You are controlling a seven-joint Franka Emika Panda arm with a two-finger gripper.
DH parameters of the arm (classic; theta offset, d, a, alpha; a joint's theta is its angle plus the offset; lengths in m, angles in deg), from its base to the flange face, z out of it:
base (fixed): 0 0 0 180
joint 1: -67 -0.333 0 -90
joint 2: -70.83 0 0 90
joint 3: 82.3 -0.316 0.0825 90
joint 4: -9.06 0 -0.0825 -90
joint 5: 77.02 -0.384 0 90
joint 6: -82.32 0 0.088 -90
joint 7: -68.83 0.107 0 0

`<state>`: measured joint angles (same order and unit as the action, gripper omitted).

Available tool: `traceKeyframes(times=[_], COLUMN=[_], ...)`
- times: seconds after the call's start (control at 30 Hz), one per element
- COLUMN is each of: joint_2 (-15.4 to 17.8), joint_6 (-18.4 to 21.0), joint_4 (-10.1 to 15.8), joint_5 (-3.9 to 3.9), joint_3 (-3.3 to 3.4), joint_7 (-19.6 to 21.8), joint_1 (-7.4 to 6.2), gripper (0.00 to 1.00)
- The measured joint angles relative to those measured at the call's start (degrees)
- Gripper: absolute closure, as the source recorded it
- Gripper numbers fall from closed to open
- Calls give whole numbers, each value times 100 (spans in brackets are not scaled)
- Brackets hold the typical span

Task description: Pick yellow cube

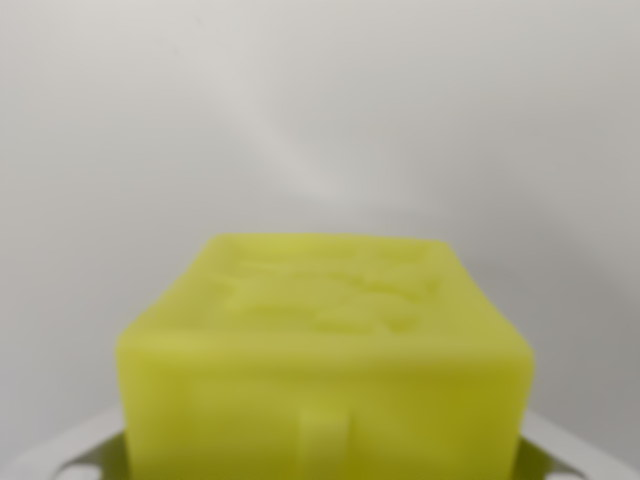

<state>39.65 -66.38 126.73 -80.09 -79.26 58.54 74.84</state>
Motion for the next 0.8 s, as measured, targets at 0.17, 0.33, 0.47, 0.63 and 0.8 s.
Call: traceKeyframes(times=[0.17,0.33,0.47,0.63,0.8], joint_2=[158,312,435,583,727], joint_6=[128,260,369,507,649], joint_4=[29,51,64,74,76], joint_5=[24,46,63,83,102], joint_3=[0,0,0,-1,-1], joint_7=[16,32,44,58,70], joint_1=[4,8,9,12,14], gripper=[100,100,100,100,100])
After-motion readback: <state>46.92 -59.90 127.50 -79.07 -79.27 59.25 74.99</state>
